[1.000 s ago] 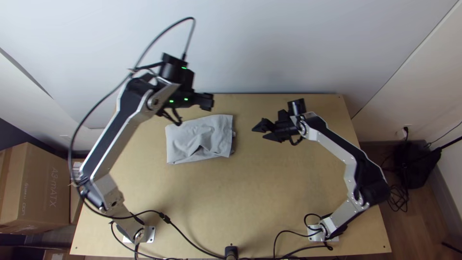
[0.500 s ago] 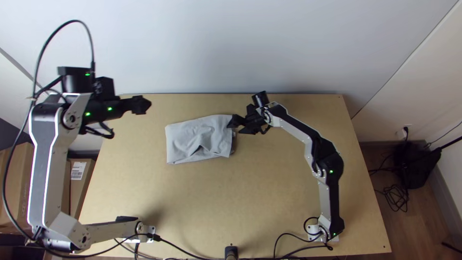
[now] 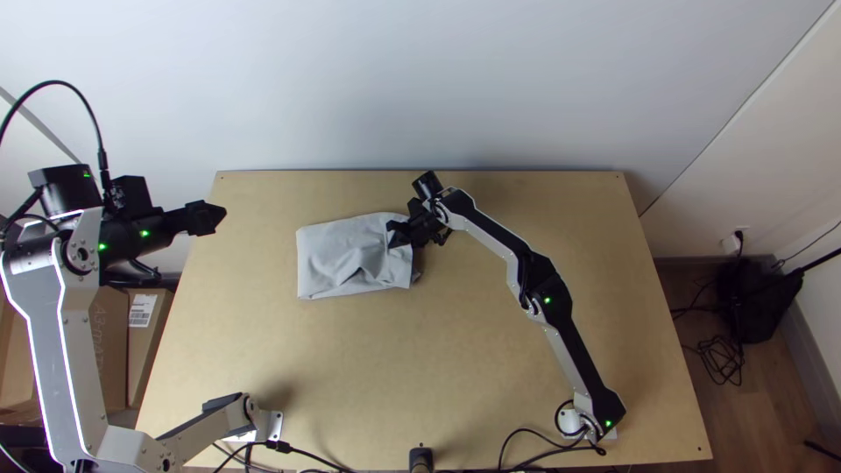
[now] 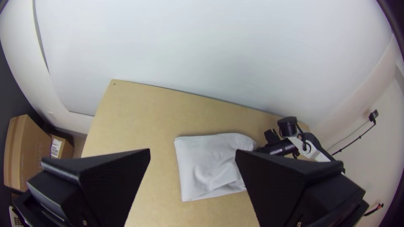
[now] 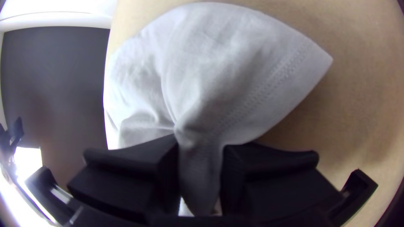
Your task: Fold the t-shirt
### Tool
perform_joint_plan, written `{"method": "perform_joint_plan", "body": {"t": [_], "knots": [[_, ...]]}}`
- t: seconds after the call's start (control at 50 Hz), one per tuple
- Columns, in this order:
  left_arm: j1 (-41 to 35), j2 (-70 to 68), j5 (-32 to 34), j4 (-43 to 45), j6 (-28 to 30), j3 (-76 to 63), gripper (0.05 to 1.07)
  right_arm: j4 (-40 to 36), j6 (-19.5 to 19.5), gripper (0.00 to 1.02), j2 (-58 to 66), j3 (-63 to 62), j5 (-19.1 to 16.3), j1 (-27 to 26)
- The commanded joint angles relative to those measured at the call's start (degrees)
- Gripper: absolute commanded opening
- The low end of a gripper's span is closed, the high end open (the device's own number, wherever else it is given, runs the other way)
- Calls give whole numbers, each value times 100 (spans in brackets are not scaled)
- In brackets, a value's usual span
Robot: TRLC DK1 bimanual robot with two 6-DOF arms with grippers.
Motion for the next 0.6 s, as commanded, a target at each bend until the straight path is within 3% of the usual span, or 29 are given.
{"method": "perform_joint_plan", "body": {"t": [0.0,0.32,0.58], "knots": [[197,-101,109,-85,216,-47,103,-426,-270,2,304,5,15,104],[549,-101,258,-121,462,-117,103,-224,-824,2,-970,-1454,129,-1021],[610,-40,284,-42,559,-91,103,400,-1360,2,-2350,-3150,191,-2665]]}}
